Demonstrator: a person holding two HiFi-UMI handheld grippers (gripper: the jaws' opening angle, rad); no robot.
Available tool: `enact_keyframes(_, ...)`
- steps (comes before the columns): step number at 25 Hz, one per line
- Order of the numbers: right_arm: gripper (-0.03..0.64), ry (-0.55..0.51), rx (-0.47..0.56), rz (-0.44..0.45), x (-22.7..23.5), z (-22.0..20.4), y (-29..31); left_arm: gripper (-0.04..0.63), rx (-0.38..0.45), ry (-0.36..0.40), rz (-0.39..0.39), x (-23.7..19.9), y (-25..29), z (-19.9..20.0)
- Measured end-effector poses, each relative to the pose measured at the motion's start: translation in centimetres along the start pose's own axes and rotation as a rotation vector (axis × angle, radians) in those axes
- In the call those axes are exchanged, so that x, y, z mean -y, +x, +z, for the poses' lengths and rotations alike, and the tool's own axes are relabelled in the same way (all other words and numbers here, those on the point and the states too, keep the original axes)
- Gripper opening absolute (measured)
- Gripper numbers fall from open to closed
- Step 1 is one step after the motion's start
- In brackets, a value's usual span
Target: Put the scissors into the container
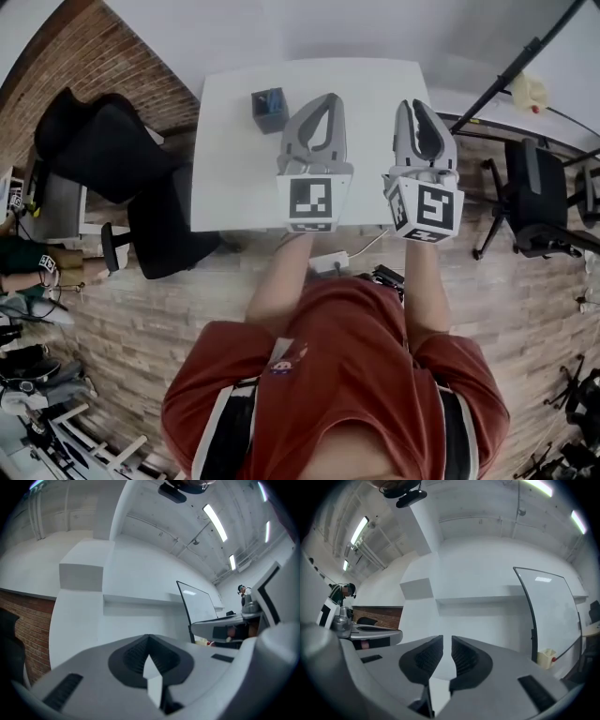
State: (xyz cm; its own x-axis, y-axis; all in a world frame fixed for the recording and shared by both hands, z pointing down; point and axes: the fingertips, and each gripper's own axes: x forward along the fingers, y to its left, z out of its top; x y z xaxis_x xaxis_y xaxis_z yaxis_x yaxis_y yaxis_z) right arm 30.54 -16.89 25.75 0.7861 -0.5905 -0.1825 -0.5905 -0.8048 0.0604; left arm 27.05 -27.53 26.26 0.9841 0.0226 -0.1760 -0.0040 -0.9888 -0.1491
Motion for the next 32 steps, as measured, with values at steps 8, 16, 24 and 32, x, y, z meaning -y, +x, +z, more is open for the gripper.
enact_keyframes(8, 0.011, -0.002, 0.037, 0.013, -0.5, 0.3, 0.3, 0.012, -0.011, 0.028, -0.020, 0.4, 0.7, -0.2)
enact_keyframes(16, 0.011, -0.001, 0.009, 0.062, -1.2, -0.7, 0.7, 0.012, -0.022, 0.038, -0.010, 0.6, 0.7, -0.7)
enact_keyframes(24, 0.010, 0.002, 0.068, 0.058, -1.7, 0.3, 0.4, 0.012, -0.014, 0.048, 0.015, -0.2, 0.2, -0.3)
enact_keyframes(32, 0.011, -0.002, 0.057, 0.059, -1.9, -0.1, -0.1, 0.012, 0.017, 0.018, 0.032, -0.2, -0.2, 0.3)
